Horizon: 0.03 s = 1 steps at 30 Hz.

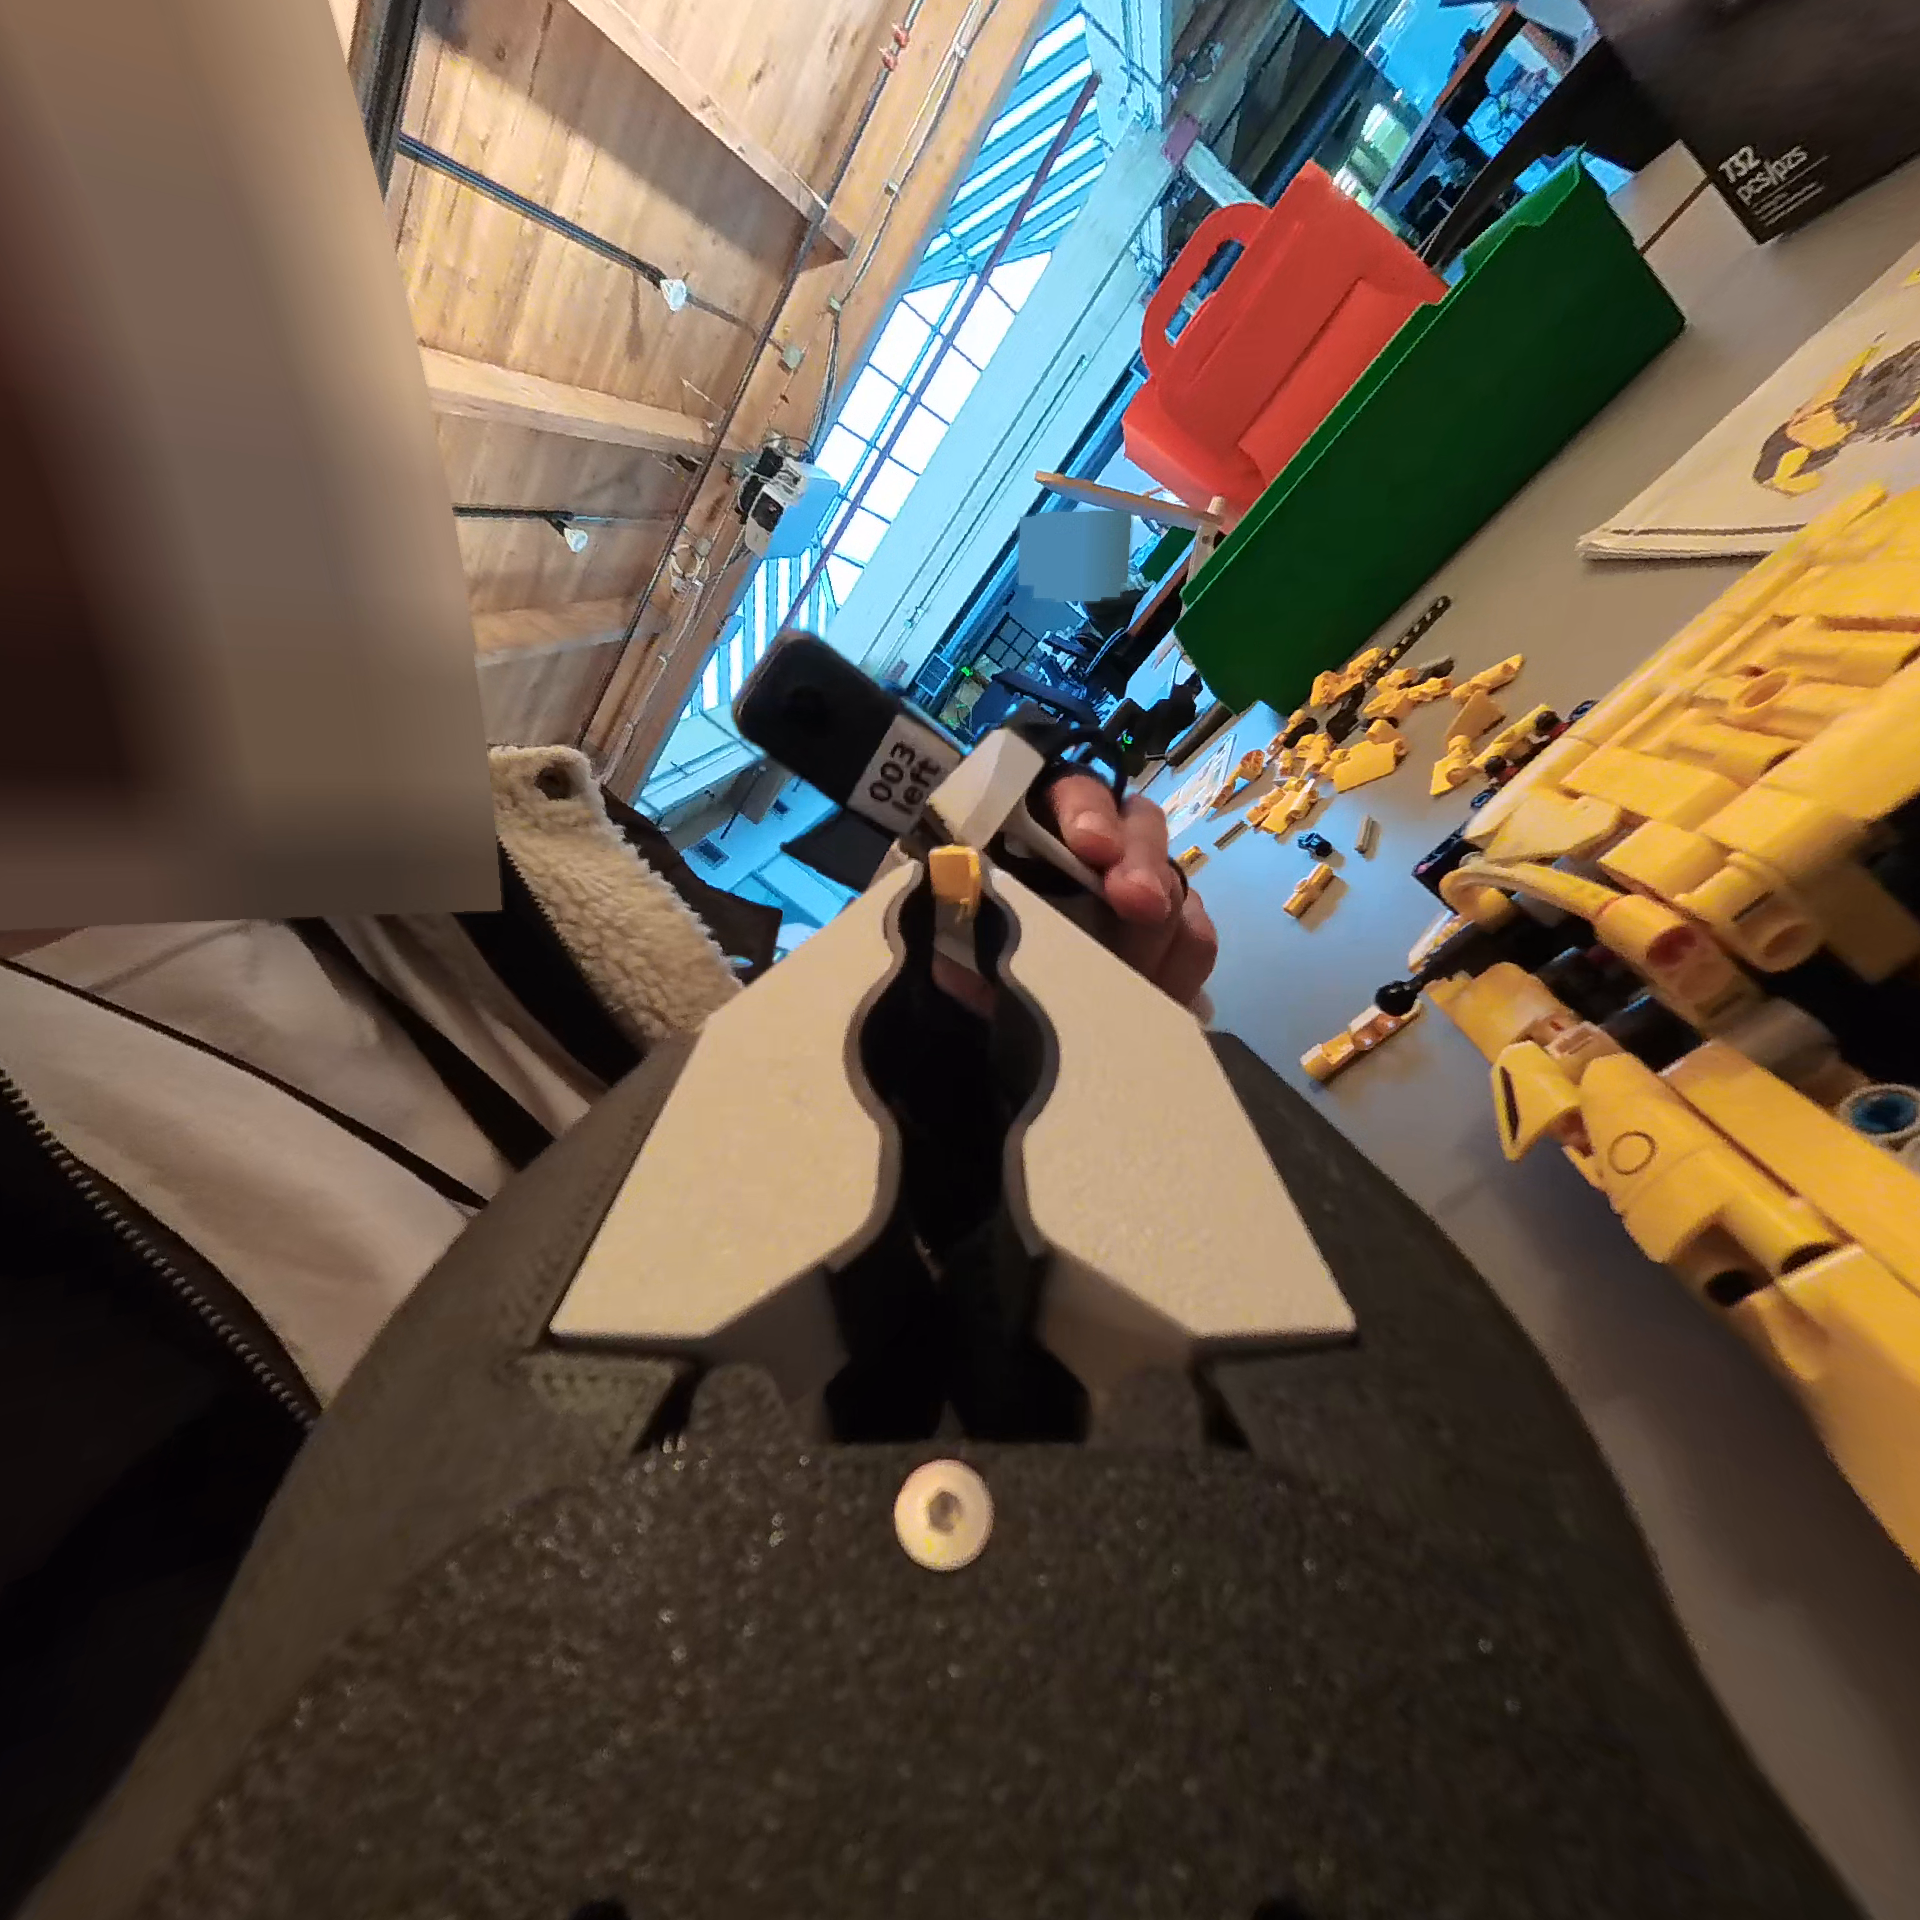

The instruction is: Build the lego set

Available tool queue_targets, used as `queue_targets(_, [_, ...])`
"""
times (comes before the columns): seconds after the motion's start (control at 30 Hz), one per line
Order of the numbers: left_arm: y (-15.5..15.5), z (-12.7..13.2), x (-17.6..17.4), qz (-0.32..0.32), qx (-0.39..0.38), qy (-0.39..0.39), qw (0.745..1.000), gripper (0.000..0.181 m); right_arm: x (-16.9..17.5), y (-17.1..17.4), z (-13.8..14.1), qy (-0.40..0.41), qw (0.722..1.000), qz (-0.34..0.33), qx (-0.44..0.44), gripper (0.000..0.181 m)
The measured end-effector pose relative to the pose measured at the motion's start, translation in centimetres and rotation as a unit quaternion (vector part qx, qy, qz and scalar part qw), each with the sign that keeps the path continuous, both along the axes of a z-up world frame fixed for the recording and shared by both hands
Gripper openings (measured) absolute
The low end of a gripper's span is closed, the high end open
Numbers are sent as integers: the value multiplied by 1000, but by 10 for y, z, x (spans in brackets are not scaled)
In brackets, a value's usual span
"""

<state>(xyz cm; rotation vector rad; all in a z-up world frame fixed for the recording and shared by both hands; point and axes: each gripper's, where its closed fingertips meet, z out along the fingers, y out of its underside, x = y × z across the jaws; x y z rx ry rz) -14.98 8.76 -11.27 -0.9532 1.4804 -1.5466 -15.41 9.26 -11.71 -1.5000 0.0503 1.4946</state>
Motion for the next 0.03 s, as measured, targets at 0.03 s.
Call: queue_targets(0.03, [0,-1,0,-9,-17,12,1000,4,0,0,-1,-2,1000,0,1,6])
